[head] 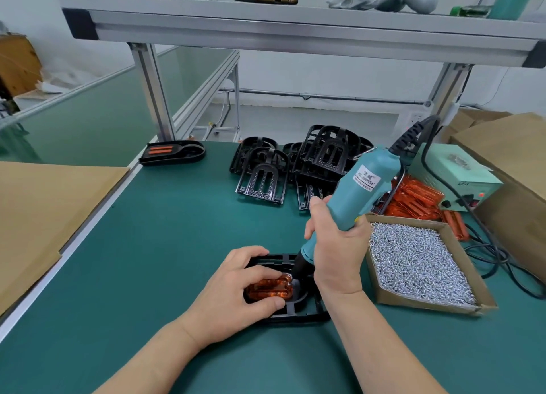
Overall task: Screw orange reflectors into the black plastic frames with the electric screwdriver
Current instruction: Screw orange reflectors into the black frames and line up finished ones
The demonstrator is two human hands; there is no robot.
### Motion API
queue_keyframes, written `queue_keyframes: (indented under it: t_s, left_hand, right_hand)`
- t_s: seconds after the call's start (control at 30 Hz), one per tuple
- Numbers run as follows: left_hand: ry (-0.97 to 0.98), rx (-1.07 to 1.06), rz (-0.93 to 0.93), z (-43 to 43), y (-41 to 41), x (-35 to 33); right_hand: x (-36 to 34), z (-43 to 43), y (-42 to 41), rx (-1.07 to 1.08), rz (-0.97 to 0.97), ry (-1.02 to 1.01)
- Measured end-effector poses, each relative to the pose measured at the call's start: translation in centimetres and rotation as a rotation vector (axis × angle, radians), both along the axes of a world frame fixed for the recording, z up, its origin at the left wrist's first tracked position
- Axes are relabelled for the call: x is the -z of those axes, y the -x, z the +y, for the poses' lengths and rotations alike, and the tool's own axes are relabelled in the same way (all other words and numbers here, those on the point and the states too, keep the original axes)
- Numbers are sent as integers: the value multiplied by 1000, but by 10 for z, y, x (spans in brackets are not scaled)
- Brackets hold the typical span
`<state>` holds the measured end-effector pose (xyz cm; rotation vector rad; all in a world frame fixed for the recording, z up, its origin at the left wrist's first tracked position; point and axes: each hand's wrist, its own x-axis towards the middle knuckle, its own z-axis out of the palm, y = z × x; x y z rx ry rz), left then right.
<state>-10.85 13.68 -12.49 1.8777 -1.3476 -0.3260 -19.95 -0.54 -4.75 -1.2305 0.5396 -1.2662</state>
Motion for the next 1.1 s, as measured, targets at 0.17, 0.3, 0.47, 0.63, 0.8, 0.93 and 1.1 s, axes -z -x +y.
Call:
queue_keyframes:
  t_s: [0.17,0.3,0.47,0.63,0.8,0.93,1.1]
  left_hand:
    - [-4,9,6,0,-1,0]
    - [5,13,7,1,-4,3]
    - [17,8,-6,2,-4,5]
    - [10,14,-6,1,-5,5]
    - [5,10,-1,1,-4,3]
    - [7,7,6,1,-4,2]
    - [7,6,15,1,-3,1]
  right_hand:
    - [1,-7,4,33,5,-40]
    - [-7,-7,13,81,-57,51]
    - [-29,-57,26,207,-153,-128]
    - [-6,-103,43,170,-82,-575]
    - [19,-121,57,235,35,-633]
    - [24,-126,58,255,110,-663]
    - [22,-126,62,189,86,-730]
